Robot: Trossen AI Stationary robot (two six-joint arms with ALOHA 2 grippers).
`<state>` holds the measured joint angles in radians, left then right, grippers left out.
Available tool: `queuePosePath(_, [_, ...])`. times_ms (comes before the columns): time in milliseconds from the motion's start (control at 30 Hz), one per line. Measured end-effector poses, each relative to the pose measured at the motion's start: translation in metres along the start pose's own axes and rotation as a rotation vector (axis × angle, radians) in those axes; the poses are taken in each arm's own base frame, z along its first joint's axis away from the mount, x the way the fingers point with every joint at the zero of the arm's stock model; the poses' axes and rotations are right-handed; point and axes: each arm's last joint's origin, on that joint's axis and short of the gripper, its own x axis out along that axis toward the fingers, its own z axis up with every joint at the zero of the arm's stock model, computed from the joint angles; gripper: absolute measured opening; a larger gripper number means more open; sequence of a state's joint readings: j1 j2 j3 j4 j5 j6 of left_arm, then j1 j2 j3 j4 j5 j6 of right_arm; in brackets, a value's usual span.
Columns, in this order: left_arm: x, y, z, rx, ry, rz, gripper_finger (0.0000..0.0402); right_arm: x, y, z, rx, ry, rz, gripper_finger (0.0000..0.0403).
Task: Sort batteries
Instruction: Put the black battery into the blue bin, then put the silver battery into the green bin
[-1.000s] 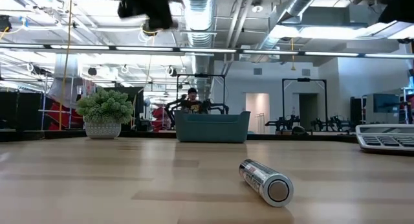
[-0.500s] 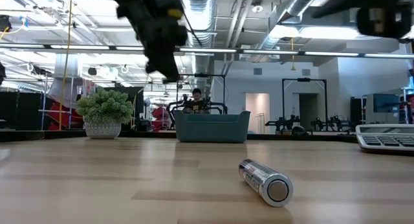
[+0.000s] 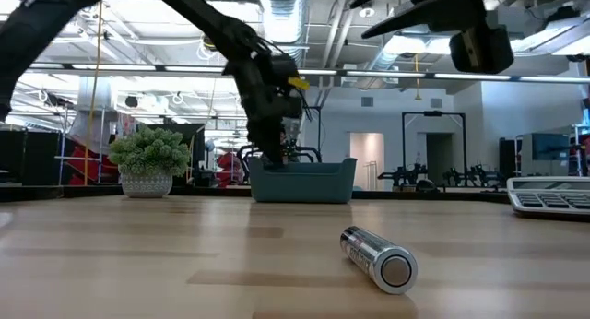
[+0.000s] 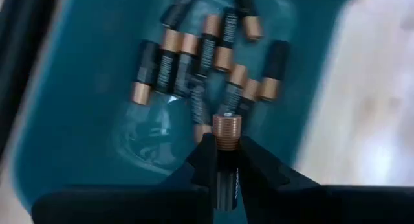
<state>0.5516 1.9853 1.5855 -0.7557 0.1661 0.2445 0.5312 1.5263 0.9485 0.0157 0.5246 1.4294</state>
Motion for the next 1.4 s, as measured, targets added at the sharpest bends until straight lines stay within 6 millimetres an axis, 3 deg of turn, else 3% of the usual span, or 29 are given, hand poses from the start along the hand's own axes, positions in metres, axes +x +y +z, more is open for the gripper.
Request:
queuePosePath(233, [0.027,0.013,0.011,0.024,0.082,0.020,0.0036,0.004,0.001,0.008,0.030,-0.023,0.012,0.0122])
queuePosePath(467, [0.052,0.014,0.005,0.028,0.146,0.017,0.0077,0.007,0.000,0.014,0.039,-0.042,0.004,0.0122])
queuePosePath(1200, [0.047,0.015,0.007,-0.055,0.138,0.044,0.0093,0.008,-0.001,0.017,0.012,-0.048,-0.003,0.0122])
queuePosePath(1400, [0.020,0.013,0.017,-0.089,0.128,0.055,0.0093,0.009,-0.003,0.018,0.004,-0.047,-0.020,0.0122])
